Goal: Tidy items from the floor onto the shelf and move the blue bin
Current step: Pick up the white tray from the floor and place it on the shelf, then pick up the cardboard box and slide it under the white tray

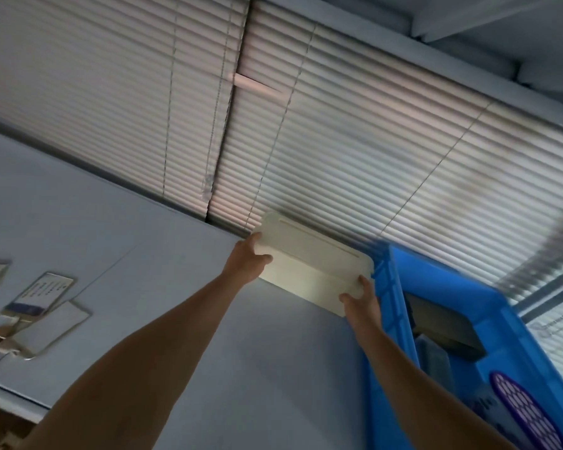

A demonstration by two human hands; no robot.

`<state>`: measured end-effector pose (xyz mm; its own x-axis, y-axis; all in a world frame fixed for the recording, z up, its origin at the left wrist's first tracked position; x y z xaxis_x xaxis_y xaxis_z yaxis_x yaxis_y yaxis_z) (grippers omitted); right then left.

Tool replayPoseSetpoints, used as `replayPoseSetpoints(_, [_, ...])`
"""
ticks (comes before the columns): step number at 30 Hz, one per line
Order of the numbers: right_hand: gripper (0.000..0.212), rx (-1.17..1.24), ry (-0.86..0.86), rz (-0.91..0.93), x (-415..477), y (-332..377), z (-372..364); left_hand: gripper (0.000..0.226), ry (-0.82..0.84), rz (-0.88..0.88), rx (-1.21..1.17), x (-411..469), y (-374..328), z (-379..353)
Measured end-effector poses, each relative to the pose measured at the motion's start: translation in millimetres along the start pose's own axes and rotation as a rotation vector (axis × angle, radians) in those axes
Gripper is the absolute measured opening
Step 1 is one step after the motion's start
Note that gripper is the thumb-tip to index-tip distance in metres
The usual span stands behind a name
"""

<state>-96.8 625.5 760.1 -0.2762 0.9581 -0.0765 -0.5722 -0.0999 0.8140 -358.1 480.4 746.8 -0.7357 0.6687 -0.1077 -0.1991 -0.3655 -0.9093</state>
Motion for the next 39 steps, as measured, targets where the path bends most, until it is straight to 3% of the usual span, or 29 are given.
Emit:
replayPoseSetpoints(3, [0.064, -0.061, -0.017, -0.038, -32, 6, 2, 0.06, 0.009, 0.047, -0.023, -35, 10, 18])
replayPoseSetpoints(5, [0.05, -0.053, 0.012, -0.027, -67, 16, -5, 0.049, 0.03, 0.088, -0.061, -74, 23, 39])
replayPoseSetpoints(9, [0.01, -0.065, 0.263, 0.083, -167, 38, -47, 0.032, 0.0, 0.16, -0.131, -188, 72, 97])
replayPoseSetpoints(13, [0.014, -0.183, 0.519, 0.225, -295, 46, -110, 0.017, -0.135, 0.344, -0.122, -322, 170, 163])
replayPoseSetpoints(16, [0.015, -0.284, 0.751, 0.27, -388, 28, -176, 0.012, -0.168, 0.608, -0.109, -428, 264, 206])
replayPoseSetpoints(23, [0.03, -0.485, 1.165, 0.05, -546, -107, -357, 0.011, -0.285, 1.137, -0.062, -618, 461, 283])
replayPoseSetpoints(29, [0.024, -0.747, 1.271, -0.055, -581, -262, -514, 0.024, -0.334, 1.336, -0.16, -639, 643, 244])
replayPoseSetpoints(32, [0.023, -0.847, 1.294, 0.003, -575, -338, -611, 0.028, -0.343, 1.324, -0.201, -603, 757, 203])
replayPoseSetpoints(37, [0.015, -0.885, 1.192, 0.031, -540, -458, -759, 0.048, -0.347, 1.277, -0.277, -528, 945, 122])
replayPoseSetpoints(38, [0.021, -0.89, 1.161, 0.003, -534, -480, -781, 0.056, -0.362, 1.281, -0.306, -517, 974, 108])
replayPoseSetpoints(39, [0.04, -0.896, 1.12, -0.046, -528, -504, -798, 0.065, -0.377, 1.288, -0.342, -508, 998, 94])
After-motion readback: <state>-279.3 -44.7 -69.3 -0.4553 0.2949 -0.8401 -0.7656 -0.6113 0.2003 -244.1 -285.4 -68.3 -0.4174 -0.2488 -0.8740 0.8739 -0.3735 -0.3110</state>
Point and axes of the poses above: each hand's wrist, its own x-axis towards the middle knuckle, its own z-axis out of the back of the hand, y = z × x, the point moved 7 cm from there along x, towards the middle knuckle, and after that the axes turned 1 degree about -y, right-handed, at the moved point
